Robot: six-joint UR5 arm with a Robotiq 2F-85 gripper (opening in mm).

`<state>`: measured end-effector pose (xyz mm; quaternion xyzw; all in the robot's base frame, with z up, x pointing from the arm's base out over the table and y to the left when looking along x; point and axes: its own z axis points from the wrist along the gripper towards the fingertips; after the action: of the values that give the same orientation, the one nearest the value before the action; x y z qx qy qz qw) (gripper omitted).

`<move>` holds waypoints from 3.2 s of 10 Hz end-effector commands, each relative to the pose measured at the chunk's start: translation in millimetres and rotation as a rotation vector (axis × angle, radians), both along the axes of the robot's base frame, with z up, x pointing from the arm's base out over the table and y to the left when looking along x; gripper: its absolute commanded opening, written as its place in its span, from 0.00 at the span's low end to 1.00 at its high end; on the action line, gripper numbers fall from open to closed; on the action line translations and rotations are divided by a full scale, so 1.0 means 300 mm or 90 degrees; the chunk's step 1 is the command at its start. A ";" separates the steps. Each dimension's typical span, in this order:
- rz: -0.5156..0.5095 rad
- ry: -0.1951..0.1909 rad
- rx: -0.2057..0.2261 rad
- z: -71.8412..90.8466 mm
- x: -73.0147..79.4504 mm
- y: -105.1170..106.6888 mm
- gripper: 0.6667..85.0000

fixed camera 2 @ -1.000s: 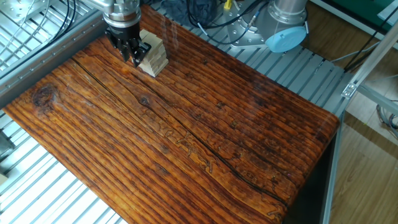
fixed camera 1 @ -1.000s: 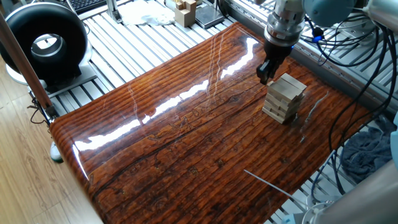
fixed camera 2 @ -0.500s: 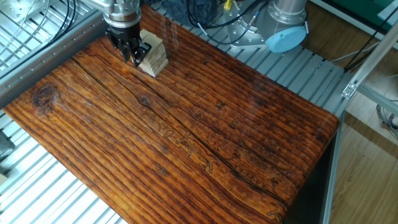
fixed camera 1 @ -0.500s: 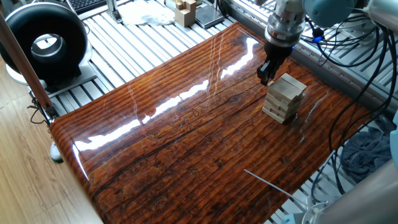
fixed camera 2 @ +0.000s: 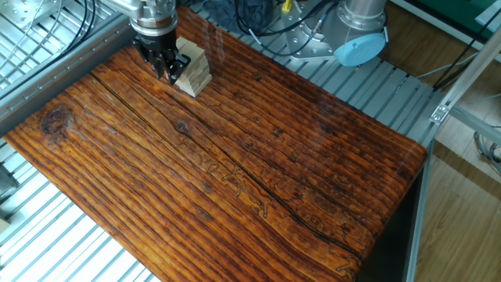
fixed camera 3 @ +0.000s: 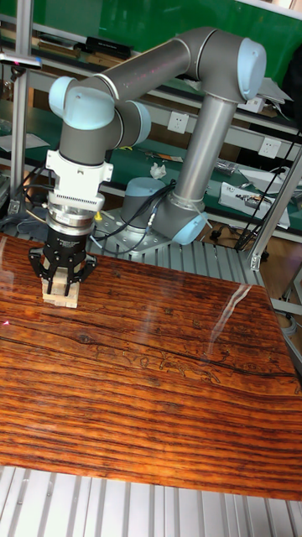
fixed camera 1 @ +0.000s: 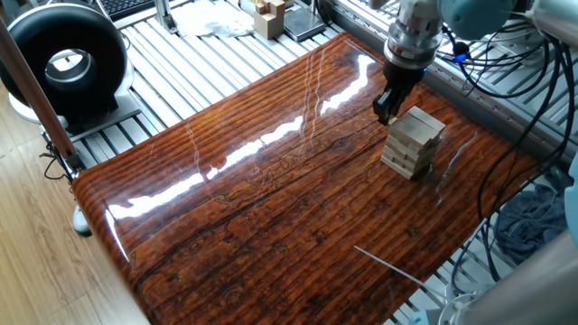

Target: Play Jenga

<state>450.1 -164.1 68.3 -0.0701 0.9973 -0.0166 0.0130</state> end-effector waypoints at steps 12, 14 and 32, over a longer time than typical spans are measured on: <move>-0.096 0.009 0.019 -0.014 -0.005 0.016 0.39; -0.095 0.019 0.016 -0.016 -0.018 0.014 0.38; -0.105 0.009 0.011 -0.003 0.029 0.025 0.01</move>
<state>453.4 -160.4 65.8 0.0069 0.9999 -0.0155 -0.0013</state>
